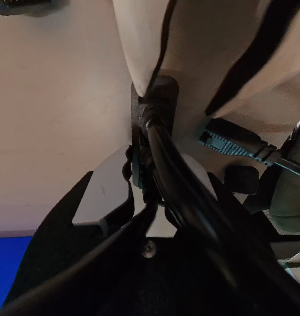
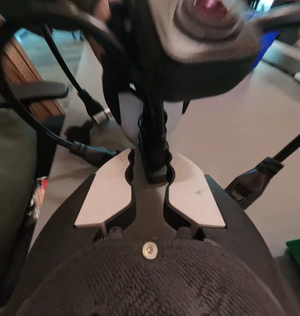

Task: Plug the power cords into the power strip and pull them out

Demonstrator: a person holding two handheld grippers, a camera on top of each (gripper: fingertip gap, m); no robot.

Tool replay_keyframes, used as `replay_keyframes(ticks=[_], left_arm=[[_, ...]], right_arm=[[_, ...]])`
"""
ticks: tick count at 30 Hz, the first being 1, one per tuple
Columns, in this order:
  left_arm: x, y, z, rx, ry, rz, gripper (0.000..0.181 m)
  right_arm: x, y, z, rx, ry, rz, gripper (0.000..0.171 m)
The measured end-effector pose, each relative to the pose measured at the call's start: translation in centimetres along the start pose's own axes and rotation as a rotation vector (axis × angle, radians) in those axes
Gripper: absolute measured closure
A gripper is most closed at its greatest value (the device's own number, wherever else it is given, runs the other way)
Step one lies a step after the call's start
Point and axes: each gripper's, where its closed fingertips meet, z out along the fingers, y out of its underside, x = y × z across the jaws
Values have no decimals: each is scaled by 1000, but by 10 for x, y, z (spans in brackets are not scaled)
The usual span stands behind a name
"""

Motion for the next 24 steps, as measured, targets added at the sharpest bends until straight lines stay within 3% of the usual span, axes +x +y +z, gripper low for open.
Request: replay_keyframes(ticks=[2, 8, 15, 24], left_arm=[[0, 0, 0, 1, 5, 11, 144], [0, 0, 0, 7, 3, 27, 143], [0, -1, 0, 18, 11, 41, 144], [0, 0, 1, 28, 13, 59, 143]], right_arm=[[6, 9, 12, -69, 51, -25, 128], [12, 24, 29, -209, 91, -129, 142], [10, 25, 30, -212, 28, -127, 143], [8, 23, 30, -211, 73, -115, 144]])
